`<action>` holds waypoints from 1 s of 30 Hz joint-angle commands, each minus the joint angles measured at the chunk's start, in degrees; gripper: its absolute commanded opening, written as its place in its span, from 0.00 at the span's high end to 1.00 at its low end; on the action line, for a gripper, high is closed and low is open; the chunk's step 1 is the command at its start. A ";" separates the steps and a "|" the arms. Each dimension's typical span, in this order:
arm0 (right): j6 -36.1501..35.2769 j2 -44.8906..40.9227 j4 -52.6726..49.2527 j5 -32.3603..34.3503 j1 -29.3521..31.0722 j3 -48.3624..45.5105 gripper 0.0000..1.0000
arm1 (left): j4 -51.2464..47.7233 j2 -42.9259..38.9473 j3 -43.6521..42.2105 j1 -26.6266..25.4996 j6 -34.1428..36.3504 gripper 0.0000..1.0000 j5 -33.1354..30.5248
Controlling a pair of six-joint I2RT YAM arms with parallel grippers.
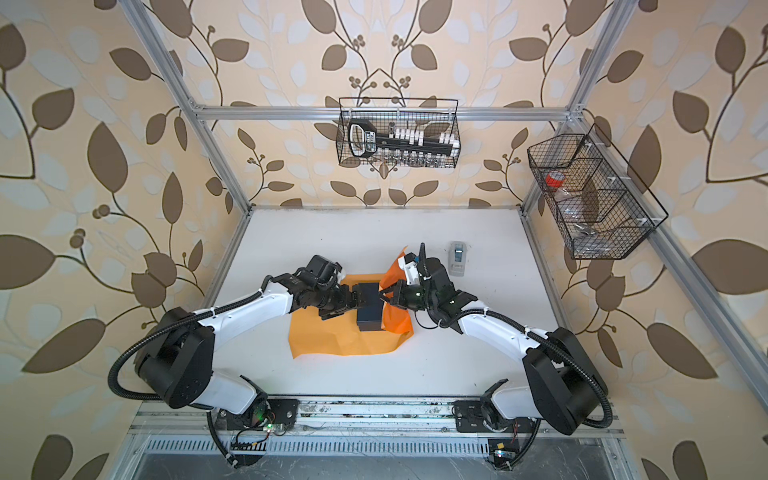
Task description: Wrap the gift box in paper
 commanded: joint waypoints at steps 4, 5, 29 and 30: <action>-1.95 -3.19 -4.64 -0.64 -3.53 1.57 1.00 | 0.13 0.23 0.93 0.25 2.20 0.07 3.09; -2.49 -4.07 -5.81 -0.88 -4.45 1.74 1.00 | 0.24 0.56 1.15 0.26 2.36 0.08 3.20; -13.34 -14.33 -19.65 -11.62 -21.22 -0.98 1.00 | -13.79 9.10 20.32 -4.42 9.70 0.33 4.06; -13.09 -14.03 -19.52 -11.93 -20.98 -0.39 1.00 | -12.98 9.49 19.64 -4.55 9.51 0.35 5.13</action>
